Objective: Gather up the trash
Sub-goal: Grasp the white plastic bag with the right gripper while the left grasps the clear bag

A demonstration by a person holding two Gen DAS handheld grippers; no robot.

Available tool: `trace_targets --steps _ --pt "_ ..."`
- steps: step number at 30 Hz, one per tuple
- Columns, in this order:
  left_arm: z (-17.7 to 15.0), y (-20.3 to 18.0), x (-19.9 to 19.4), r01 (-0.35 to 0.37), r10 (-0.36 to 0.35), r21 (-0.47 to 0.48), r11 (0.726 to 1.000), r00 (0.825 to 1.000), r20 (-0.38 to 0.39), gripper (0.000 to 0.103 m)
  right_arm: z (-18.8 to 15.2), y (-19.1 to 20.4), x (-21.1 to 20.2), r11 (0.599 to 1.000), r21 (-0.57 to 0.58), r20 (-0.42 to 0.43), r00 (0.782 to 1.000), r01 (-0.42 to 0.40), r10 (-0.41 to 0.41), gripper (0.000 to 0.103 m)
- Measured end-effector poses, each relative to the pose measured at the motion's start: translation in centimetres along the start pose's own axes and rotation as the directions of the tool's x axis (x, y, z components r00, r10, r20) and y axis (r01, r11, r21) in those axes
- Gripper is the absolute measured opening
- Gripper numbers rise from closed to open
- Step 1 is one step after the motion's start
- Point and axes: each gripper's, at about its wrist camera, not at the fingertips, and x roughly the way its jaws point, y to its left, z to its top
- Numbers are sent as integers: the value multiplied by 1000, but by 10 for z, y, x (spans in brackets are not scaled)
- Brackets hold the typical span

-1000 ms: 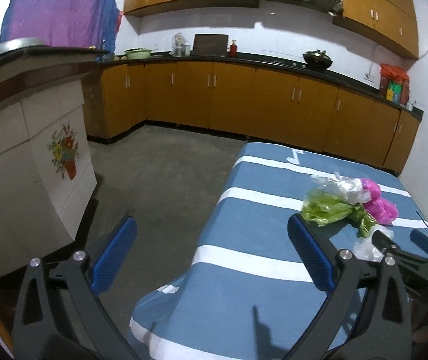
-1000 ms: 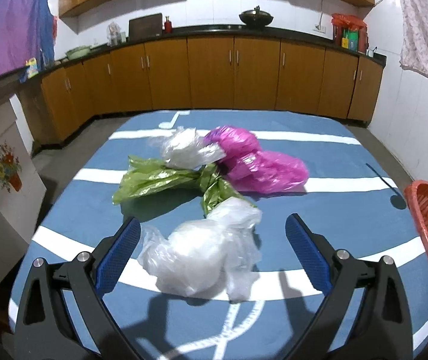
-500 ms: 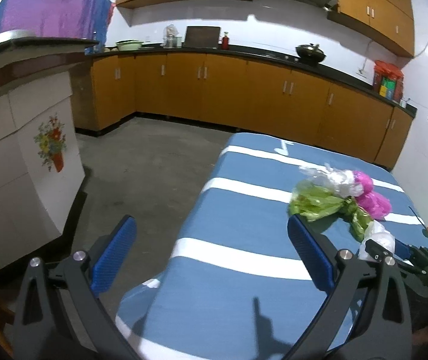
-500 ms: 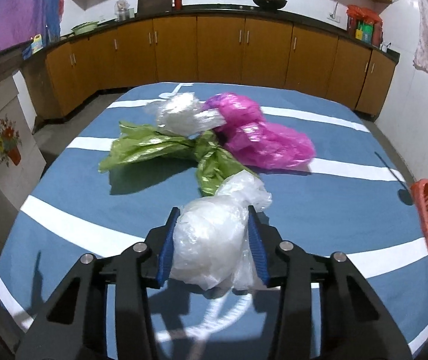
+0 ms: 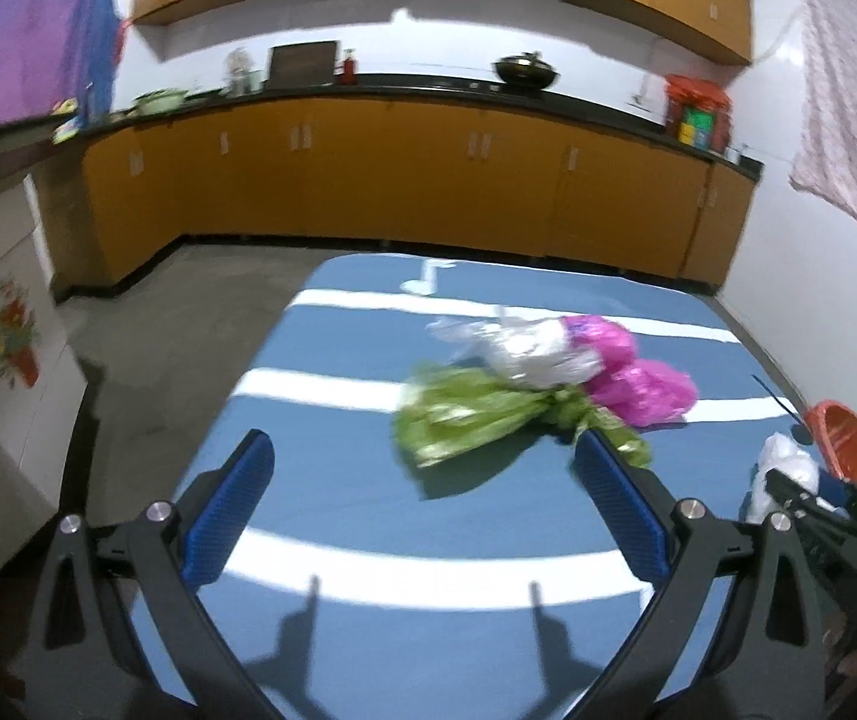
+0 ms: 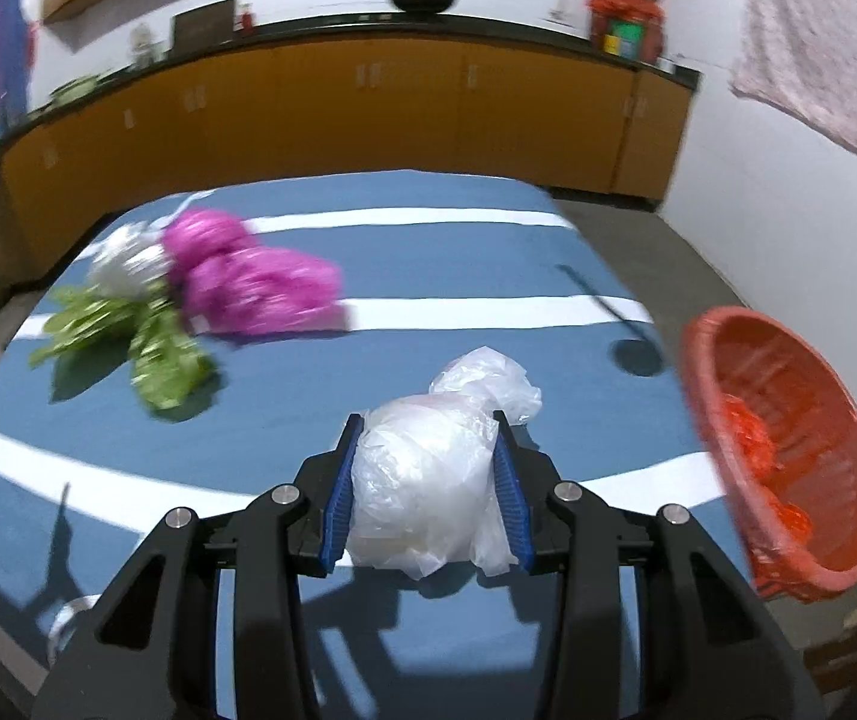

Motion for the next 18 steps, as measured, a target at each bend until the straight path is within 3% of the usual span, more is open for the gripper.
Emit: trace_targets --steps 8,13,18 --pt "38 -36 54 28 -28 -16 999 999 -26 97 3 -25 -6 1000 3 29 1000 2 -2 42" --pt "53 -52 93 18 -17 12 1000 995 -96 75 4 -38 -6 1000 16 27 1000 -5 5 42" --pt "52 -58 121 -4 7 20 1000 987 -161 73 5 -48 -3 999 34 20 1000 -11 10 42"
